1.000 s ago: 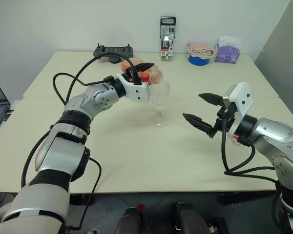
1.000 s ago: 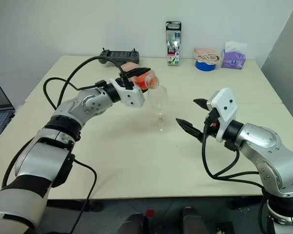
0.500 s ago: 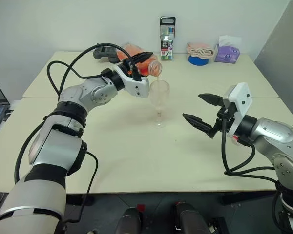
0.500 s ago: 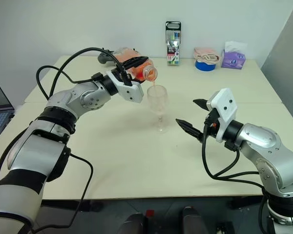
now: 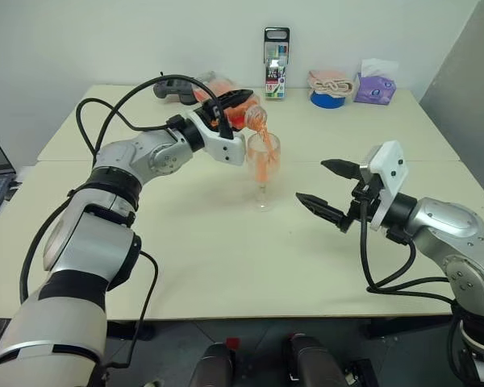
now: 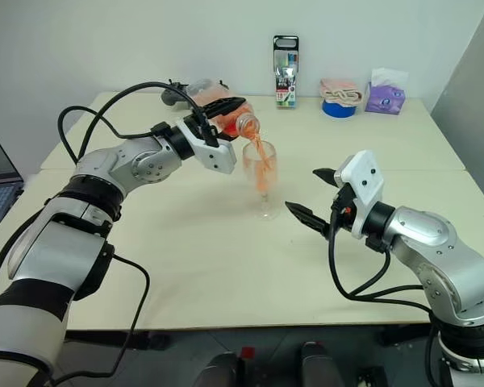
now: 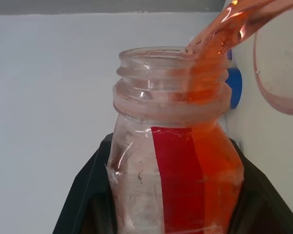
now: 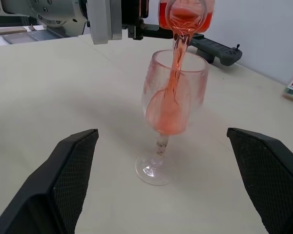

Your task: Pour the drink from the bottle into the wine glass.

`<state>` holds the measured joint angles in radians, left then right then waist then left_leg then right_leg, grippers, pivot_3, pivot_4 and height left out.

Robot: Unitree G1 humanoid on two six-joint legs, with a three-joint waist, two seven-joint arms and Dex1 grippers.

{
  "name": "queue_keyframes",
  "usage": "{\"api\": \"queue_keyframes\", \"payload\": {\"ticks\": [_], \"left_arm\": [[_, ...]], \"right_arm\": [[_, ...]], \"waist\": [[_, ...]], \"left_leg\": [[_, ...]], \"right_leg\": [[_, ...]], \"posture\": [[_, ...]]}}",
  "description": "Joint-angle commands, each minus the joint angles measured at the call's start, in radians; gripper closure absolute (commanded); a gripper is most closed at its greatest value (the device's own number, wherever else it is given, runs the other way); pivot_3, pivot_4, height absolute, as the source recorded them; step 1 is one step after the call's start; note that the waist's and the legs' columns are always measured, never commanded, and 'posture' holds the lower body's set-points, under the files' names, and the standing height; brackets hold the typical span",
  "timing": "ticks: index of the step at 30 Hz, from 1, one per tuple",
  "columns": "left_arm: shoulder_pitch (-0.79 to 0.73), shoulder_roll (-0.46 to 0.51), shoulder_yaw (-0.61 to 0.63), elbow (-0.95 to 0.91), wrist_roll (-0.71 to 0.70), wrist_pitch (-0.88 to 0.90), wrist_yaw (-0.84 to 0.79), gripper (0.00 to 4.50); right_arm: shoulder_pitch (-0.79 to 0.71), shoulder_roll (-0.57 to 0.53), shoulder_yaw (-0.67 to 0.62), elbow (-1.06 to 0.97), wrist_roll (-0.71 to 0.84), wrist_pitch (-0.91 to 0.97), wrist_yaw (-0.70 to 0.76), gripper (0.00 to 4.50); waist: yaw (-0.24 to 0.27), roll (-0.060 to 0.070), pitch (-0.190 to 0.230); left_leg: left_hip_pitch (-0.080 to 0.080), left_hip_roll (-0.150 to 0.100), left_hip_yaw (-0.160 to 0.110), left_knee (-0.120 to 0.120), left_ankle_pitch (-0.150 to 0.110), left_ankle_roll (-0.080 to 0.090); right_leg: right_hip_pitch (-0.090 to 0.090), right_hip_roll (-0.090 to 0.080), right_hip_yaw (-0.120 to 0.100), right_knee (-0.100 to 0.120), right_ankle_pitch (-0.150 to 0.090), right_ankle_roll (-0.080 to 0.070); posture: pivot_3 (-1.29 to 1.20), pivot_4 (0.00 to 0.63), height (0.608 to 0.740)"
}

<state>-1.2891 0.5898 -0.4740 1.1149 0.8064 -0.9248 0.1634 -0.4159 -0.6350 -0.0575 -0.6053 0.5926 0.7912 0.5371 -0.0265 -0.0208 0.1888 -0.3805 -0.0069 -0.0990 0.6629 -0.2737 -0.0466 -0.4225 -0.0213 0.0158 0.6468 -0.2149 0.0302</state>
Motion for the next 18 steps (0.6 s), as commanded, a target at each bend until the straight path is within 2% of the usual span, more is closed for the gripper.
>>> {"api": "queue_keyframes", "payload": {"ticks": [1,18], "left_arm": [[-0.035,0.015,0.01,-0.016,-0.013,0.0,0.016,2.6],[-0.03,-0.002,0.021,0.017,-0.045,0.02,-0.037,2.6]], "right_arm": [[-0.028,0.002,-0.02,-0.009,-0.003,-0.023,-0.006,0.0],[-0.03,0.006,-0.021,-0.005,-0.007,-0.021,-0.016,0.0]], "waist": [[0.0,0.0,0.0],[0.0,0.0,0.0]], "left_leg": [[0.0,0.0,0.0,0.0,0.0,0.0],[0.0,0.0,0.0,0.0,0.0,0.0]], "right_leg": [[0.0,0.0,0.0,0.0,0.0,0.0],[0.0,0.0,0.0,0.0,0.001,-0.001]], "posture": [[0.0,0.15,0.74],[0.0,0.15,0.74]]}}
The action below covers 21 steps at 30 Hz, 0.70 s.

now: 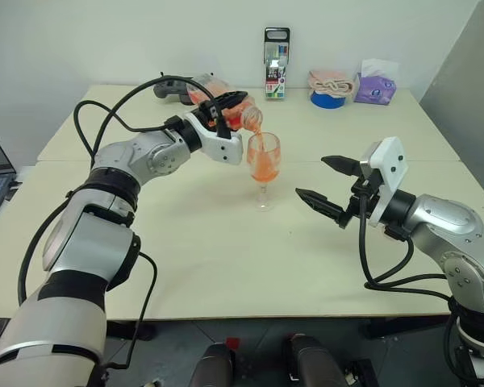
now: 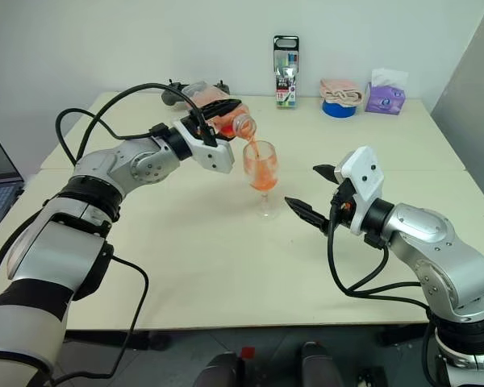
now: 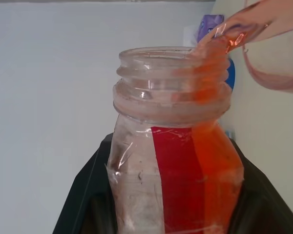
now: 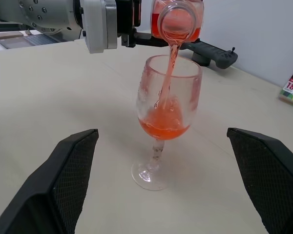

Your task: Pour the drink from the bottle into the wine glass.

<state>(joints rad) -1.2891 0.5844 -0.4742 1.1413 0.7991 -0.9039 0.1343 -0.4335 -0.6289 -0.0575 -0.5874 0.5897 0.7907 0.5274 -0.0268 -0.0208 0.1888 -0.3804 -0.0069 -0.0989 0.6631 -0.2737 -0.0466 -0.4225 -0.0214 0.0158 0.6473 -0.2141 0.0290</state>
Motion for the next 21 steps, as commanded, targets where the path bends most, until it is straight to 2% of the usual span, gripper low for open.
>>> {"api": "queue_keyframes", "payload": {"ticks": [1,10,21], "left_arm": [[-0.029,0.003,0.021,-0.01,-0.039,-0.002,-0.011,2.6],[-0.025,-0.012,0.044,0.002,-0.098,0.007,-0.081,2.6],[-0.021,-0.006,0.04,-0.008,-0.108,0.009,-0.091,2.6]], "right_arm": [[-0.014,0.001,-0.019,-0.021,-0.004,-0.021,-0.007,0.0],[-0.03,0.008,-0.014,-0.007,-0.011,-0.025,-0.005,0.0],[-0.048,0.012,-0.012,0.008,-0.018,-0.027,0.003,0.0]], "waist": [[0.0,0.0,0.0],[0.0,0.0,0.0],[-0.001,0.0,0.0]], "left_leg": [[0.0,0.0,0.0,0.0,0.0,0.0],[0.0,0.0,0.0,0.0,0.0,0.0],[0.0,0.0,0.0,0.001,0.0,0.0]], "right_leg": [[0.0,0.0,0.0,0.0,0.0,0.0],[0.0,0.0,0.0,0.001,0.0,0.0],[0.0,0.0,0.0,0.001,0.001,-0.002]], "posture": [[0.0,0.15,0.74],[0.0,0.15,0.74],[0.0,0.15,0.74]]}}
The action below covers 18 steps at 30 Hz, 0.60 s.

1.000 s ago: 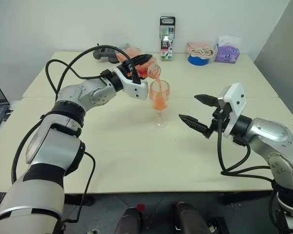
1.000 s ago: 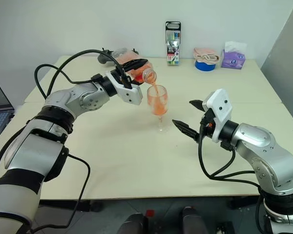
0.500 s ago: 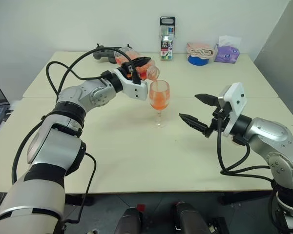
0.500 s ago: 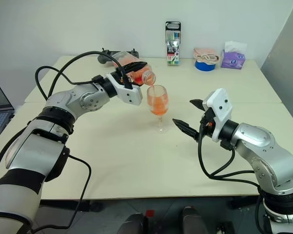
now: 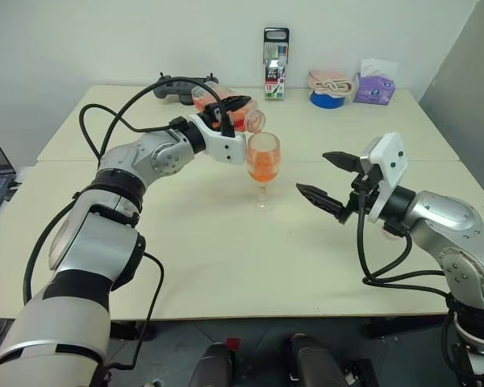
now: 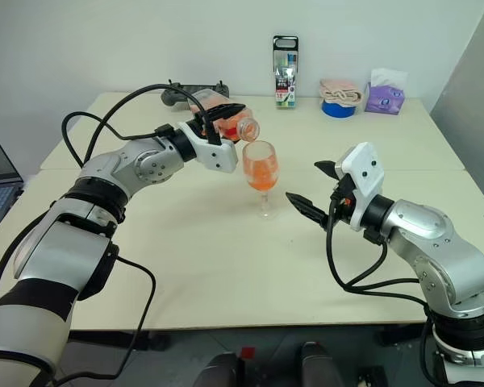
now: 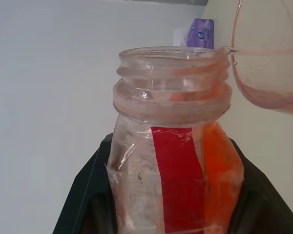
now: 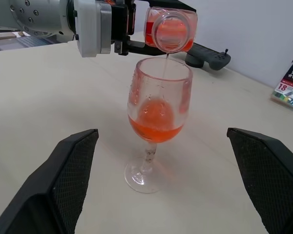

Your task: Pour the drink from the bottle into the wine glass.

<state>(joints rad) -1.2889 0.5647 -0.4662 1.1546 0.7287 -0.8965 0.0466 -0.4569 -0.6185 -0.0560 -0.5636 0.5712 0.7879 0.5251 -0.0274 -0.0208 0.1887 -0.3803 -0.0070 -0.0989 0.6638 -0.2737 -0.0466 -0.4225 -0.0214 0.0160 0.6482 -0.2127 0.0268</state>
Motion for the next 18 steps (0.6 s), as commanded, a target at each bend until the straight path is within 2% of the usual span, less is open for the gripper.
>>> {"api": "queue_keyframes", "payload": {"ticks": [1,5,9,12,14,18], "left_arm": [[-0.017,0.005,0.055,-0.016,-0.076,0.003,-0.029,2.6],[0.014,-0.041,0.173,-0.001,-0.29,0.018,-0.214,2.6],[0.056,-0.083,0.323,-0.041,-0.533,0.126,-0.432,2.61],[0.079,-0.096,0.475,-0.074,-0.729,0.36,-0.539,2.61],[0.099,-0.092,0.534,-0.104,-0.788,0.464,-0.543,2.61],[0.19,-0.064,0.631,-0.169,-0.872,0.713,-0.514,2.61]], "right_arm": [[-0.024,0.0,-0.012,-0.016,0.0,-0.026,0.006,0.0],[-0.038,0.005,-0.013,-0.013,0.008,-0.023,0.007,0.0],[-0.083,0.007,-0.031,-0.002,0.034,0.004,0.008,0.0],[-0.193,0.015,-0.04,0.033,0.074,0.058,-0.008,0.0],[-0.251,0.016,-0.027,0.053,0.082,0.084,-0.013,0.0],[-0.399,0.039,0.091,0.122,0.033,0.104,-0.001,0.0]], "waist": [[0.0,0.0,0.0],[0.0,0.0,0.0],[-0.002,0.0,0.0],[-0.009,0.0,0.0],[-0.015,0.0,0.0],[-0.023,0.0,0.0]], "left_leg": [[0.0,0.0,0.0,0.0,0.0,0.0],[0.0,0.0,0.0,0.0,0.0,0.0],[0.0,0.0,0.0,0.001,0.0,0.0],[0.001,0.0,0.0,0.001,0.0,0.0],[0.001,0.001,0.0,0.001,0.0,0.0],[0.003,0.001,0.0,0.001,0.0,0.0]], "right_leg": [[0.0,0.0,0.0,0.0,0.0,0.0],[0.0,0.0,0.0,0.0,0.0,0.0],[0.0,0.0,0.0,0.001,0.0,0.0],[0.0,0.0,0.0,0.002,0.0,0.0],[-0.001,0.0,0.0,0.004,0.0,-0.001],[-0.001,0.0,0.0,0.009,0.0,0.0]], "posture": [[0.0,0.15,0.74],[0.0,0.15,0.74],[0.0,0.15,0.74],[0.0,0.15,0.74],[0.0,0.15,0.74],[0.0,0.15,0.74]]}}
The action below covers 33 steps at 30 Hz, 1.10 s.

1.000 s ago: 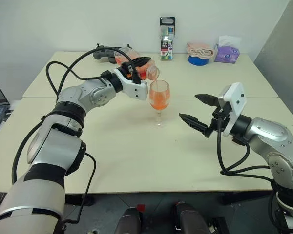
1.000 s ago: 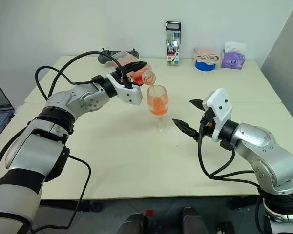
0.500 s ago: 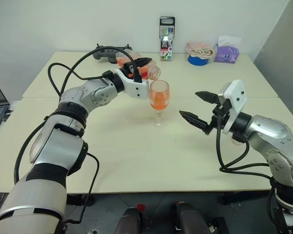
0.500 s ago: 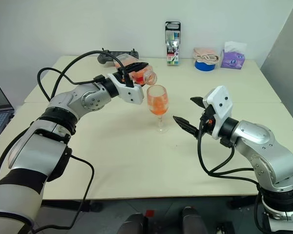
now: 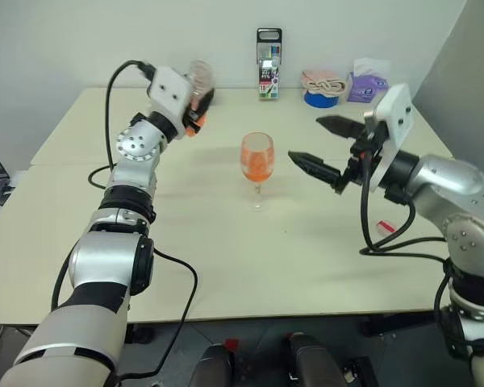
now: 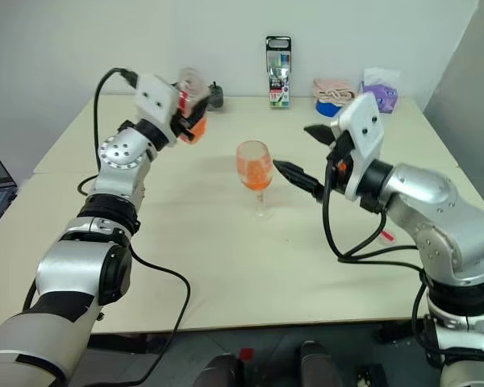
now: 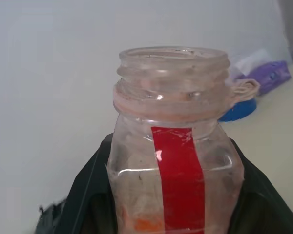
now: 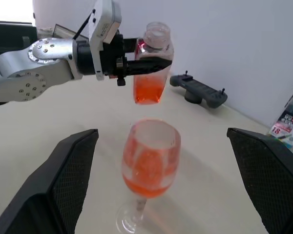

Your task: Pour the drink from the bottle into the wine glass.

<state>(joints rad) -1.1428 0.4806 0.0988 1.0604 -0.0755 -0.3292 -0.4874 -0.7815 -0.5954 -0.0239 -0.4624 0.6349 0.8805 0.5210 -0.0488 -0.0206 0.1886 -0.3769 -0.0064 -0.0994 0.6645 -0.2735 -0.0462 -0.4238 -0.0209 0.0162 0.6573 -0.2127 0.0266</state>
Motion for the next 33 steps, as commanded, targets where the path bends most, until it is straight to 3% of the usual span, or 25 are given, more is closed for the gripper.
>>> {"api": "queue_keyframes", "payload": {"ticks": [1,5,16,24,33], "left_arm": [[0.076,0.021,0.078,-0.101,-0.08,0.182,0.018,2.61],[0.17,0.001,0.132,-0.214,-0.15,0.32,0.017,2.61],[0.338,-0.012,0.096,-0.391,-0.099,0.38,0.096,2.61],[0.368,-0.002,0.106,-0.438,-0.082,0.401,0.148,0.02],[0.458,-0.014,0.108,-0.602,-0.102,0.506,0.139,0.02]], "right_arm": [[-0.113,0.044,0.083,0.037,-0.028,0.026,-0.003,0.0],[-0.188,0.132,0.124,0.083,-0.016,0.069,-0.008,0.0],[-0.171,0.143,0.148,0.079,-0.047,0.054,0.016,0.0],[-0.165,0.137,0.147,0.093,-0.075,0.035,0.04,0.0],[-0.152,0.122,0.145,0.105,-0.101,0.013,0.072,0.0]], "waist": [[-0.004,0.0,0.0],[-0.006,0.0,0.0],[0.017,-0.001,-0.001],[0.016,-0.001,-0.001],[0.017,-0.001,-0.001]], "left_leg": [[0.0,0.0,-0.001,0.0,0.0,0.0],[0.002,0.001,-0.001,0.0,0.0,0.0],[-0.003,-0.001,-0.003,0.002,0.0,-0.001],[-0.002,-0.001,-0.002,0.001,0.0,-0.001],[-0.002,0.0,-0.002,0.001,0.0,-0.001]], "right_leg": [[0.0,0.0,0.0,0.001,0.0,0.0],[0.0,0.0,0.0,0.004,0.0,0.0],[-0.003,-0.002,-0.001,0.003,0.0,0.0],[-0.003,-0.001,-0.001,0.003,0.0,0.0],[-0.003,-0.001,-0.001,0.003,0.0,0.0]], "posture": [[0.0,0.15,0.74],[0.0,0.15,0.74],[0.0,0.15,0.74],[0.0,0.15,0.74],[0.0,0.15,0.74]]}}
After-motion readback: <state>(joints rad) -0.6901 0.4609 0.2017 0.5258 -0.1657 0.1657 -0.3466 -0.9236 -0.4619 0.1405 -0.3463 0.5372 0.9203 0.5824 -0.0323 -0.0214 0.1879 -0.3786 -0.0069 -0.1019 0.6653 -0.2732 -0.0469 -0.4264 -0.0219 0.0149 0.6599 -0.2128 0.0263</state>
